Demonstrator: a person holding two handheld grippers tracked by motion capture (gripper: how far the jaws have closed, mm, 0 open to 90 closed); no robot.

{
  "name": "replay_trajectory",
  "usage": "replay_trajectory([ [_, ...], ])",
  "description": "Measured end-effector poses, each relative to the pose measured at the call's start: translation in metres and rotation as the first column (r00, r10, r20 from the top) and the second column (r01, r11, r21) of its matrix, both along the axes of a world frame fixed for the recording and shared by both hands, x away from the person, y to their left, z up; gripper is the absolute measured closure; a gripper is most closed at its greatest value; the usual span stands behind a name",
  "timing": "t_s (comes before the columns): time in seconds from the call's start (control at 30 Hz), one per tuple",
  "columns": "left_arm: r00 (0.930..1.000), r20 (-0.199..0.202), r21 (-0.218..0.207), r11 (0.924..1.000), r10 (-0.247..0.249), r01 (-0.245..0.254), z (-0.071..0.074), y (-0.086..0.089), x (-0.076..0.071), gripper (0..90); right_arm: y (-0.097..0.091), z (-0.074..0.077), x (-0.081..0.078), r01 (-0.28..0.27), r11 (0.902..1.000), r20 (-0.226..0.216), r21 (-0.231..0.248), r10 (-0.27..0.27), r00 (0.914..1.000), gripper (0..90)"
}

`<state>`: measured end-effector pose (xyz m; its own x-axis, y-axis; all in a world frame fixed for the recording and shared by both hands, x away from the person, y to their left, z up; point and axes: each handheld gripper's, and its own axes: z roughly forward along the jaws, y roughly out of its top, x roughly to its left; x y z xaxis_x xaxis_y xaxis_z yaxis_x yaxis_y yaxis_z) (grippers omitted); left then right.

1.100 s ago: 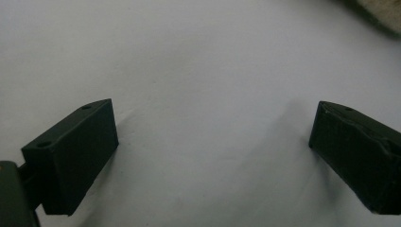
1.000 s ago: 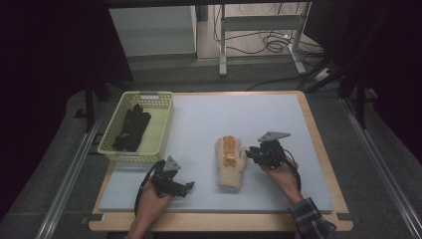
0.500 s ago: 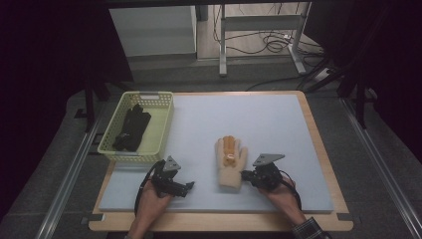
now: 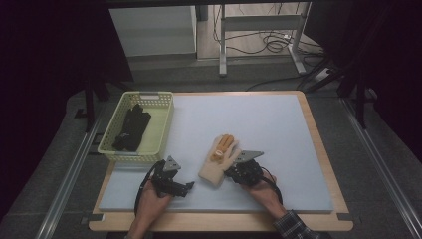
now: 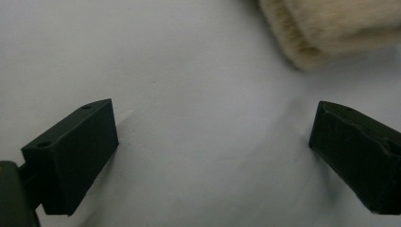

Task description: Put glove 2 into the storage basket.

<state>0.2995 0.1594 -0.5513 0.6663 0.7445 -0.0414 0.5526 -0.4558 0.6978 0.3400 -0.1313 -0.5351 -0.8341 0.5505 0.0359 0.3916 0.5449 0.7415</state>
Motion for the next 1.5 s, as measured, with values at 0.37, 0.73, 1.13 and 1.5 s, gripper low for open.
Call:
replay_trajectory([
  [0.37, 1.0, -0.001, -0.001, 1.0, 0.001, -0.001, 0.0, 0.0, 0.0, 2.1, 0.03, -0.002, 0.008, 0.009, 0.9998, 0.034, -0.016, -0.008, 0.9994, 78.6],
  [0.73, 1.0, -0.001, 0.002, 1.0, -0.001, 0.001, 0.0, 0.0, 0.0, 2.1, 0.01, 0.006, 0.004, 0.041, 0.9988, 0.047, -0.027, -0.039, 0.9981, 61.6],
  [1.13, 1.0, 0.0, -0.002, 1.0, 0.002, -0.002, 0.0, 0.0, 0.0, 2.1, -0.053, 0.019, 0.006, 0.152, 0.9884, 0.056, -0.006, -0.151, 0.9869, 33.0],
  [1.5, 1.0, 0.0, -0.003, 1.0, 0.002, -0.002, 0.0, 0.0, 0.0, 2.1, -0.102, 0.015, 0.005, 0.234, 0.9721, 0.054, -0.013, -0.233, 0.971, 20.4],
])
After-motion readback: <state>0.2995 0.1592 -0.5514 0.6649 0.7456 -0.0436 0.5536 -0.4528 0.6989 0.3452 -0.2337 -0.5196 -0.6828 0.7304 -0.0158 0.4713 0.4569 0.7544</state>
